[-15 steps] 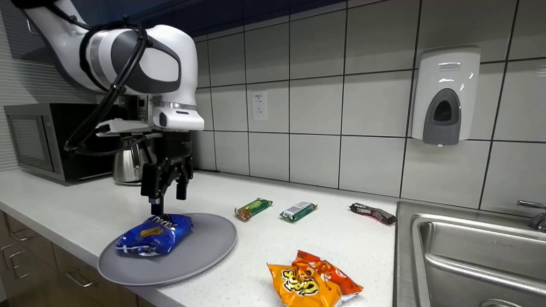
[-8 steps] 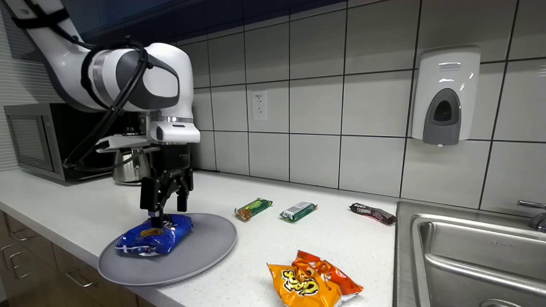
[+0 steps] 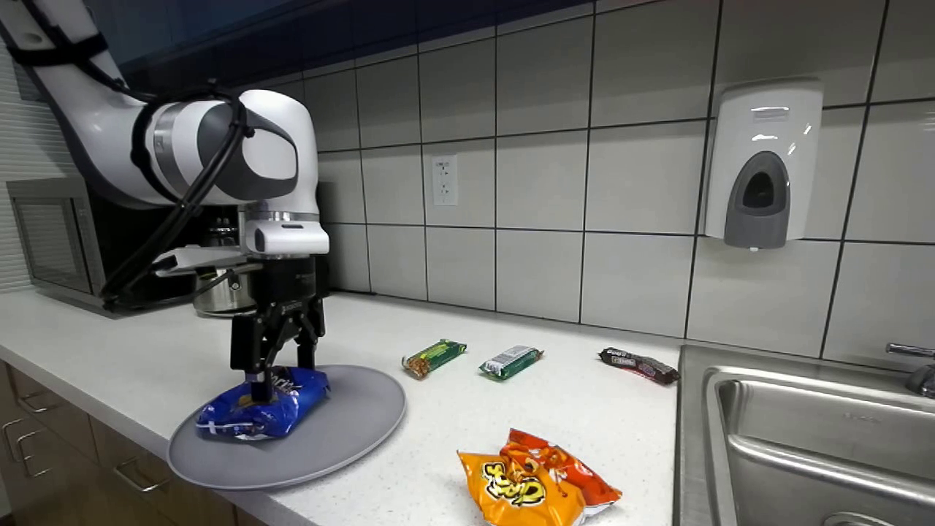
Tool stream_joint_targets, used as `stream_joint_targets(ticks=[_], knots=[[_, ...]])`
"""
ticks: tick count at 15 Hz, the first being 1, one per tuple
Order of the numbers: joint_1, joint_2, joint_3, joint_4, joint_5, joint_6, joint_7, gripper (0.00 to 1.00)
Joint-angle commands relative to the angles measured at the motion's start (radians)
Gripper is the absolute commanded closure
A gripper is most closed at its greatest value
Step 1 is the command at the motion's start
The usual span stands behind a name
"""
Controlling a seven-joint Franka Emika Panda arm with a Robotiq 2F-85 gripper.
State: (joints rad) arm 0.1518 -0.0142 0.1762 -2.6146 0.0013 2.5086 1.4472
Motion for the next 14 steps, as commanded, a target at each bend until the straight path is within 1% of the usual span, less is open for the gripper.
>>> stream_joint_targets(ticks=[1, 14], knots=[[0.016, -0.033, 0.008, -0.019, -0.025, 0.002, 0.064, 0.0], [0.037, -0.045, 0.018, -0.014, -0.006, -0.002, 0.067, 0.0]])
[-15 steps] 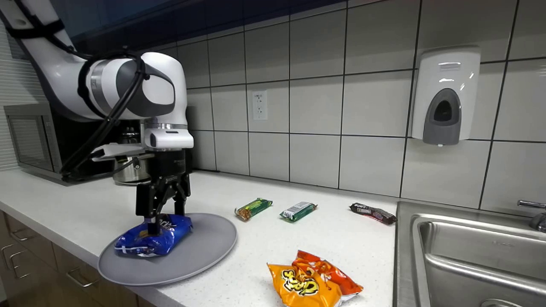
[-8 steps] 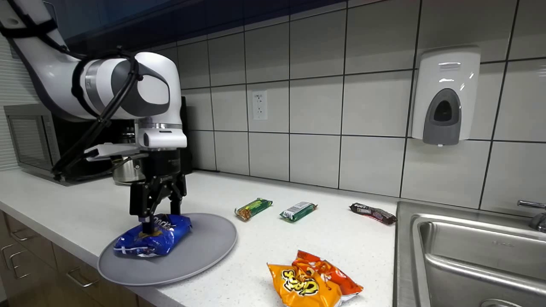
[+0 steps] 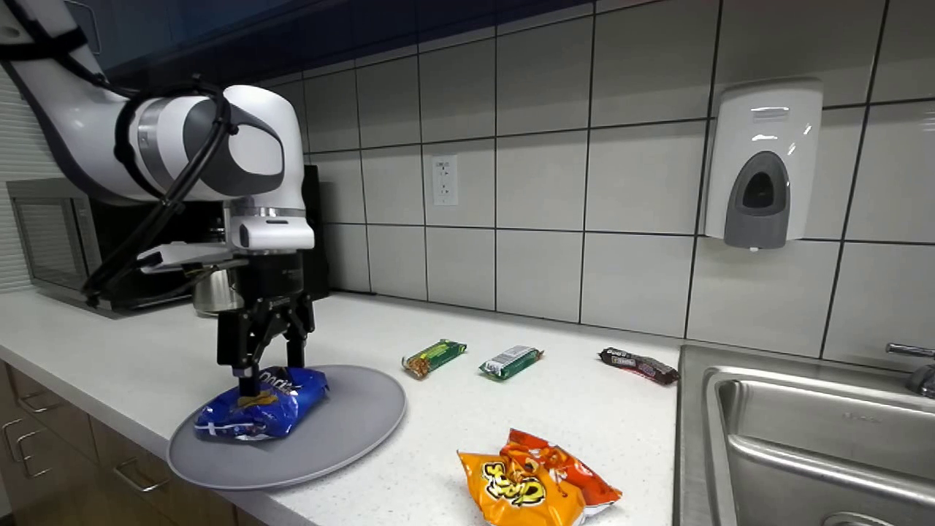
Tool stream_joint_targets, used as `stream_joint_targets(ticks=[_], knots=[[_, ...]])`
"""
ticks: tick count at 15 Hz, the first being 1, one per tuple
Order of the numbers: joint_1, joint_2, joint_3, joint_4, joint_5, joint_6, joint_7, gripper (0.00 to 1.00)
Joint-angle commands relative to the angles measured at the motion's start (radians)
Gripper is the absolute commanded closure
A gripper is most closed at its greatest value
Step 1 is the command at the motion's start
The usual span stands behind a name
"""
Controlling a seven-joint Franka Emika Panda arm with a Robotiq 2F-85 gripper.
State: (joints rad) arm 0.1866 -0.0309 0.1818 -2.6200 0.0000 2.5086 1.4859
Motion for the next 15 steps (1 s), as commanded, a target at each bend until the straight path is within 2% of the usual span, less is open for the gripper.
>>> stream_joint_targets(ticks=[1, 3, 4, 5, 10, 15], knots=[[0.002, -0.026, 0.013, -0.007, -0.005, -0.003, 0.027, 0.0], [0.001, -0.024, 0.014, -0.004, -0.006, -0.003, 0.026, 0.0], [0.001, -0.023, 0.014, -0.003, -0.006, -0.003, 0.025, 0.1], [0.001, -0.022, 0.013, -0.002, -0.008, -0.002, 0.027, 0.26], [0.0, -0.016, 0.013, 0.005, -0.01, -0.004, 0.024, 0.67], [-0.002, -0.012, 0.011, 0.007, -0.007, -0.007, 0.016, 0.99]])
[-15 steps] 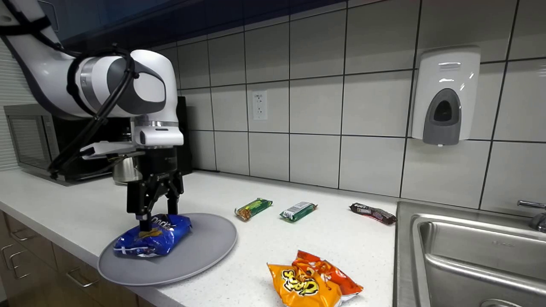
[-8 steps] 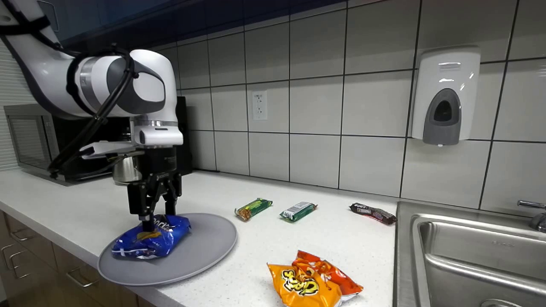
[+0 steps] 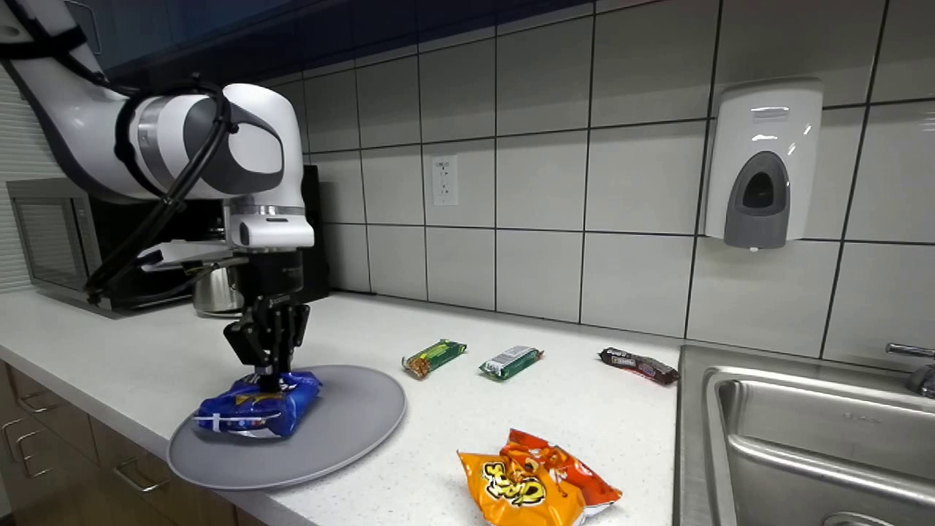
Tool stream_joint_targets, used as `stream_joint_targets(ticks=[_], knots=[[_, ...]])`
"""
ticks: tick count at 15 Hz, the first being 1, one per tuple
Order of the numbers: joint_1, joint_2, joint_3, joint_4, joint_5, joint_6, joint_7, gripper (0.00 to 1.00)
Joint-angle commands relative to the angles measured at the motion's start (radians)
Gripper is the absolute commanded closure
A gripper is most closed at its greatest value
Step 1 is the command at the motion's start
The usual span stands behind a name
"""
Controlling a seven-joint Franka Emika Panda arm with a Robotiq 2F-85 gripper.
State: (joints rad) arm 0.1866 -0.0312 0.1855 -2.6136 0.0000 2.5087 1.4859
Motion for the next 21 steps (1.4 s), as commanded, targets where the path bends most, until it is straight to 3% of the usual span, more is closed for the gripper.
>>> stream_joint_targets(ticks=[1, 21], knots=[[-0.002, -0.011, 0.006, 0.002, -0.007, -0.008, 0.015, 1.0], [-0.003, -0.123, 0.026, 0.011, -0.004, -0.03, -0.017, 0.99]])
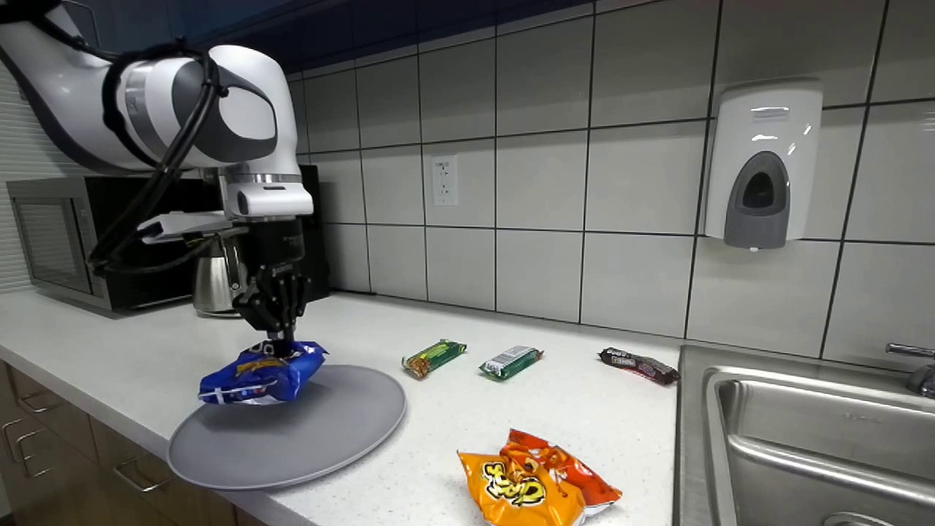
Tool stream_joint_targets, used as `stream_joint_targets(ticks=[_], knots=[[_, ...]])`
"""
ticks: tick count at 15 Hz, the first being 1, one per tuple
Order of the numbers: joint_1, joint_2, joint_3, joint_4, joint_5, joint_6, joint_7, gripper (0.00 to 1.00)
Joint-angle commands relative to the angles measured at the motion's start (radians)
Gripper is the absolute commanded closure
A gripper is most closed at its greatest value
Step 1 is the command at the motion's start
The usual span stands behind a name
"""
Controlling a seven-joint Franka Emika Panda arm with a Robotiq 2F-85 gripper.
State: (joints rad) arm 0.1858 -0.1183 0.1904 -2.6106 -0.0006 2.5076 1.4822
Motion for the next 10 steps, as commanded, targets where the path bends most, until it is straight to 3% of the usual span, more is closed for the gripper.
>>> stream_joint_targets(ticks=[1, 10], knots=[[0.001, -0.034, 0.027, 0.014, -0.001, -0.031, -0.02, 0.99], [0.031, 0.027, 0.066, 0.096, -0.003, -0.027, -0.094, 0.99]])
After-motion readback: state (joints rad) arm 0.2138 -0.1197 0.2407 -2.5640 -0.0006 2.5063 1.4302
